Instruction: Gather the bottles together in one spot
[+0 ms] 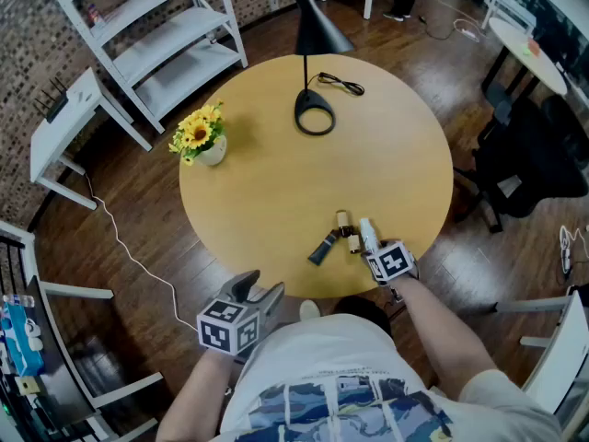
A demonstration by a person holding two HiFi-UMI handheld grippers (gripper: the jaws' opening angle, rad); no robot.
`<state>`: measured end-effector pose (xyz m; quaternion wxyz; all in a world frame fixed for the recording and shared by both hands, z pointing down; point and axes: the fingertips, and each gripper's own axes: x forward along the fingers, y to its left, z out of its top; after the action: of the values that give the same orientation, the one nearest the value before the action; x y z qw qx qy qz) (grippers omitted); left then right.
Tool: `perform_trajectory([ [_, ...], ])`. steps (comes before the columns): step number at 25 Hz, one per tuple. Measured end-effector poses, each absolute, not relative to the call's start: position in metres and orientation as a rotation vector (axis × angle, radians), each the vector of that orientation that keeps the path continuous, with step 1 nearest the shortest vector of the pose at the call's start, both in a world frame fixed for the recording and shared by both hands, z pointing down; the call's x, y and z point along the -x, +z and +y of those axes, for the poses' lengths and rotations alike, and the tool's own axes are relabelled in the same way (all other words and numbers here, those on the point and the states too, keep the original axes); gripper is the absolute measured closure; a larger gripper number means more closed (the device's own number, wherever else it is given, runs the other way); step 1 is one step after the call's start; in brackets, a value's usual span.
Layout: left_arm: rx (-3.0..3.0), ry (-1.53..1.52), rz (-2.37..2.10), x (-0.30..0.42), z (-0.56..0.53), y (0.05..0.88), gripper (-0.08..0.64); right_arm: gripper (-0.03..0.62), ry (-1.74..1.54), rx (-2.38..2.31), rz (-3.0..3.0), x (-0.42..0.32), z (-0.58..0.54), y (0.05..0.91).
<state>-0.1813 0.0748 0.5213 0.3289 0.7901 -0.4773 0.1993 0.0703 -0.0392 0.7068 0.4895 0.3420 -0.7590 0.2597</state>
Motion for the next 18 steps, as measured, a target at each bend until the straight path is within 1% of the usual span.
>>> perform_trajectory([
  [1,-2.067,0.520,-1.252,0.184,0.073,0.523,0.316,0.370,0.610,-0.831,-1.844,-0.070,-0.042,0.707],
  [3,-2.063,0.517,-1.259,0.190,0.071,0.526,0.316,0.366,0.589,-0.842,-1.853,-0.070,-0.046,0.706],
  [4,-2.058,0.514,-1.262,0.193,0.071,0.527,0.316,0.387,0.592,-0.856,-1.861,-0.070,-0.048,0.706],
  [10,-2.052,0.492,-1.271,0.206,0.065,0.531,0.316,0.393,0.713,-0.994,-1.904,-0.077,-0.050,0.693],
  [14,-2.092,0.459,-1.237,0.196,0.051,0.525,0.316,0.393,0.724,-1.041,-1.993,-0.077,-0.045,0.655],
  [18,-2.148,0.418,-1.159,0.174,0.033,0.517,0.316,0.393,0.663,-1.010,-2.115,-0.057,-0.035,0.606],
])
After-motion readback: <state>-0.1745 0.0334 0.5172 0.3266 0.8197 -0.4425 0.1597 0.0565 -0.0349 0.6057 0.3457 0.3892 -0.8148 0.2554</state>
